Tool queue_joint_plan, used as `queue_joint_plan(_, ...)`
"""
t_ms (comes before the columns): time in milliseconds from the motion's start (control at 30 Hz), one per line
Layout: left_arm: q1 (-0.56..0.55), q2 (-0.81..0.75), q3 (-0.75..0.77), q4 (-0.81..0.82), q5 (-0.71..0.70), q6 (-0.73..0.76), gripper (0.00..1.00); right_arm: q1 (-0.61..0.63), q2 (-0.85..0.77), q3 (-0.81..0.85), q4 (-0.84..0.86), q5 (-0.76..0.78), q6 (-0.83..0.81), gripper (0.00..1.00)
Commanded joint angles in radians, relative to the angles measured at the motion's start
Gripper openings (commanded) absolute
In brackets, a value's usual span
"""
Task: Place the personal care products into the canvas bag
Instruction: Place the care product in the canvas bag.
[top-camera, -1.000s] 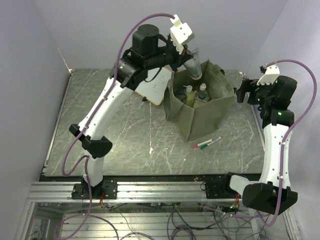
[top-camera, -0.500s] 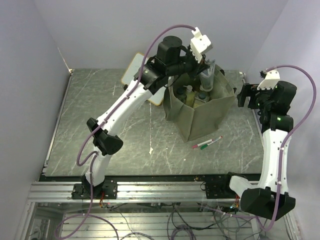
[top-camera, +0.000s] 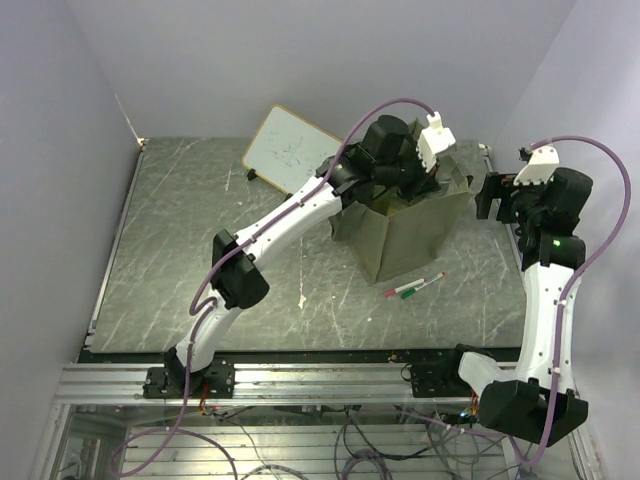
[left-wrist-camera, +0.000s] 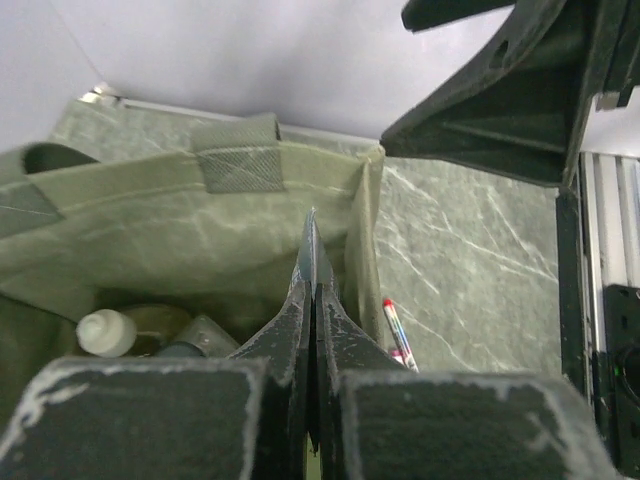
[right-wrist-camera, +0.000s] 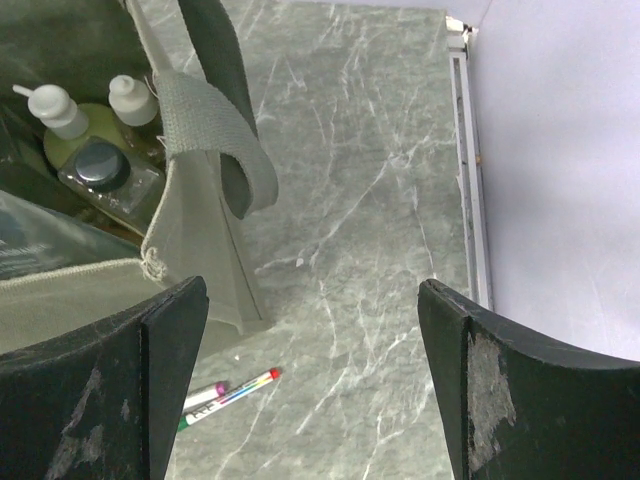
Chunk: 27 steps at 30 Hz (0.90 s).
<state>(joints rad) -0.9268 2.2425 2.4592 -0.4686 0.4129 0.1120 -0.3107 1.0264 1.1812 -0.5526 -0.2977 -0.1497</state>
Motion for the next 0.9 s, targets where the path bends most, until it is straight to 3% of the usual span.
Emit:
queue_joint_plan(0,-0.004,0.006,-0.001,0.071,0.098,0.004,0.07,-0.011,-0.02,-0.025,0.0,0.007,-0.012,0.86)
queue_joint_plan(400,-0.031,0.074,-0.027,0.029,0.15,0.038,0.1,-0.013,-0.045,-0.041,-0.013,0.009,-0.033,0.86)
queue_joint_plan(733,-0.031,0.048,-0.014,0.023,0.144,0.062,0.5,-0.013,-0.046,-0.049,-0.008,0.003,-0.037,0.86)
queue_joint_plan(867,-0.029,0.008,-0.015,0.014,0.118,0.077,0.57,-0.013,-0.043,-0.043,-0.009,0.0,-0.037,0.86)
